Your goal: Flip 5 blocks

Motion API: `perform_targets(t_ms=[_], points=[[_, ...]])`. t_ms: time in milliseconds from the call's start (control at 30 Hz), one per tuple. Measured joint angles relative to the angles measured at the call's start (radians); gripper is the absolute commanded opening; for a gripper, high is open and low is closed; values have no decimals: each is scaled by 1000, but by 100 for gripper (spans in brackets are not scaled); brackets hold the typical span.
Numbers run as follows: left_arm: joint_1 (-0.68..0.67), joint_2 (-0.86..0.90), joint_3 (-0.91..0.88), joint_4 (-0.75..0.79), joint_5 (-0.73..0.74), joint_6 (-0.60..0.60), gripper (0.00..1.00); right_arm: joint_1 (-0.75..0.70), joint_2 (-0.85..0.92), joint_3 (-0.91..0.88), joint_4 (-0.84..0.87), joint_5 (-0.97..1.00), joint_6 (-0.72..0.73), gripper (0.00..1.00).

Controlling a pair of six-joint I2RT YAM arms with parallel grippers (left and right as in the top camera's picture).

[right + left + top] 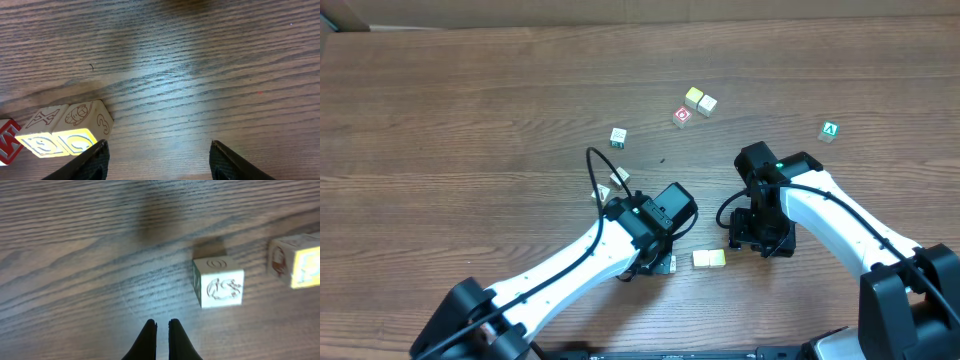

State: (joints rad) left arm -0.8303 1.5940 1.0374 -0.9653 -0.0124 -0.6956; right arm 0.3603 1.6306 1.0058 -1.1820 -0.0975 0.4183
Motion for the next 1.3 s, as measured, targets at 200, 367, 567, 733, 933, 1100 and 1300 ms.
perform_targets(t_ms=[200, 367, 567, 733, 933, 1100, 1300], points=[[0, 128, 0, 72, 31, 1, 4, 0, 0, 0, 0, 0, 0, 64], [0, 204, 0, 115, 66, 1, 4, 0, 0, 0, 0, 0, 0, 64], [0, 209, 0, 139, 103, 5, 4, 0, 0, 0, 0, 0, -1, 65], [0, 209, 0, 156, 118, 15, 4, 0, 0, 0, 0, 0, 0, 64], [0, 209, 0, 192, 141, 16, 4, 0, 0, 0, 0, 0, -1, 64], [0, 209, 0, 222, 161, 14, 4, 0, 0, 0, 1, 0, 0, 65], [0, 209, 0, 248, 174, -8, 4, 0, 0, 0, 0, 0, -1, 65]])
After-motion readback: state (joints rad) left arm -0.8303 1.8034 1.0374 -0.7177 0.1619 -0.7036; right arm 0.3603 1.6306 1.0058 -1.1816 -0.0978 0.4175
